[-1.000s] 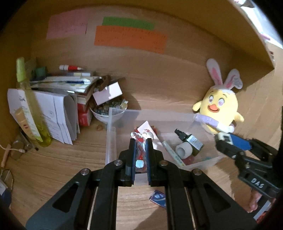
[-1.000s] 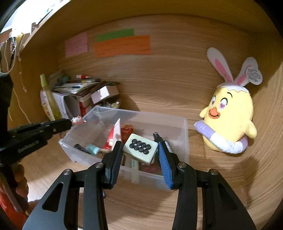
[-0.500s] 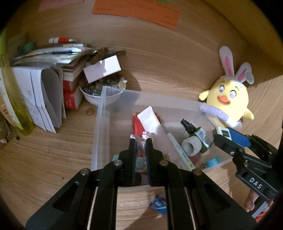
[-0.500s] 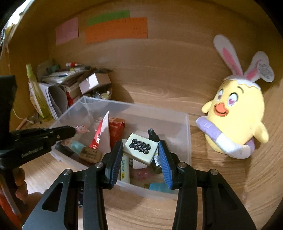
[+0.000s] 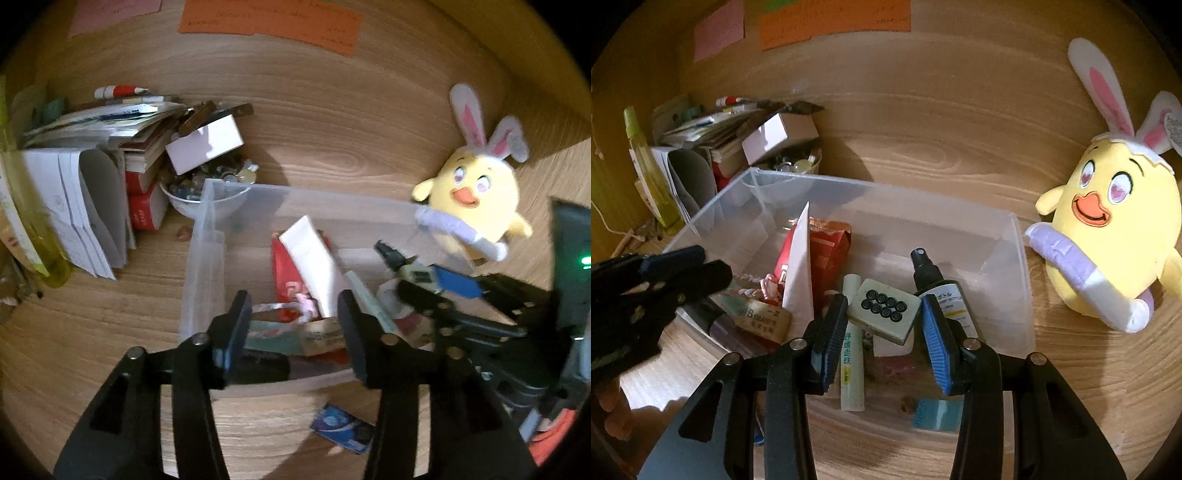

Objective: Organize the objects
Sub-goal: 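Carry the bracelet and white tile into the clear box and open both tools, then withdraw both tools and reach toward the blue card box and white pen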

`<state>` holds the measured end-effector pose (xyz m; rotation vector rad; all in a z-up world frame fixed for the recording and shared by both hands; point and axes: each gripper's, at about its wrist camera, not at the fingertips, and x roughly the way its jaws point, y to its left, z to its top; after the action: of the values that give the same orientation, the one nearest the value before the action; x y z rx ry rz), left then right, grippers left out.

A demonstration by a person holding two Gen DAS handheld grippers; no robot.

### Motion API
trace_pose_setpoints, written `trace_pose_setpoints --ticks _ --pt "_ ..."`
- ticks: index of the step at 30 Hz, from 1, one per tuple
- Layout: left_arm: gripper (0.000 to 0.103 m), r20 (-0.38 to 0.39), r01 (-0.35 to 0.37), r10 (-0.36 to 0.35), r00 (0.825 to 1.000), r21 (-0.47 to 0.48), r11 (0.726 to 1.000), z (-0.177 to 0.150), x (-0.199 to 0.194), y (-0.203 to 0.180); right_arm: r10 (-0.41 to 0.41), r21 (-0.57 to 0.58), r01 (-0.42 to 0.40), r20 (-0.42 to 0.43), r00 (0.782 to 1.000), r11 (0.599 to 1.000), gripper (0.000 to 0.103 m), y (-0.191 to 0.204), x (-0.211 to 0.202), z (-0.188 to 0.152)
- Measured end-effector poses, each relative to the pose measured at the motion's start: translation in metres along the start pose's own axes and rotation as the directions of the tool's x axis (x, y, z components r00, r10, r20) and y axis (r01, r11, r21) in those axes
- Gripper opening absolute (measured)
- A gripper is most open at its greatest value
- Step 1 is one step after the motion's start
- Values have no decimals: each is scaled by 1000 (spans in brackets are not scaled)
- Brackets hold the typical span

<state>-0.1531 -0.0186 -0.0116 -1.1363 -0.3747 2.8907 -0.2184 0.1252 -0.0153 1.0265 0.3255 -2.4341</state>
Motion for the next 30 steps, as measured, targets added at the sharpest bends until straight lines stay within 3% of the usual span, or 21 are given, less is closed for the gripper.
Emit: trace_pose_setpoints --ticks 12,17,23,30 --pt "74 54 1 -2 999 27 1000 -8 -31 -6 0 -3 0 -9 1000 1000 38 2 1 2" --pt "79 73 -15 11 997 56 998 -11 -42 -9 -15 -9 15 10 1000 1000 60 4 -5 0" --pt "84 61 -34 31 998 46 998 -17 -50 -2 -23 -16 23 49 999 1000 68 5 -23 -3" --pt "88 32 -76 75 997 42 996 -34 -64 16 2 -26 0 110 994 1000 68 9 -61 -16"
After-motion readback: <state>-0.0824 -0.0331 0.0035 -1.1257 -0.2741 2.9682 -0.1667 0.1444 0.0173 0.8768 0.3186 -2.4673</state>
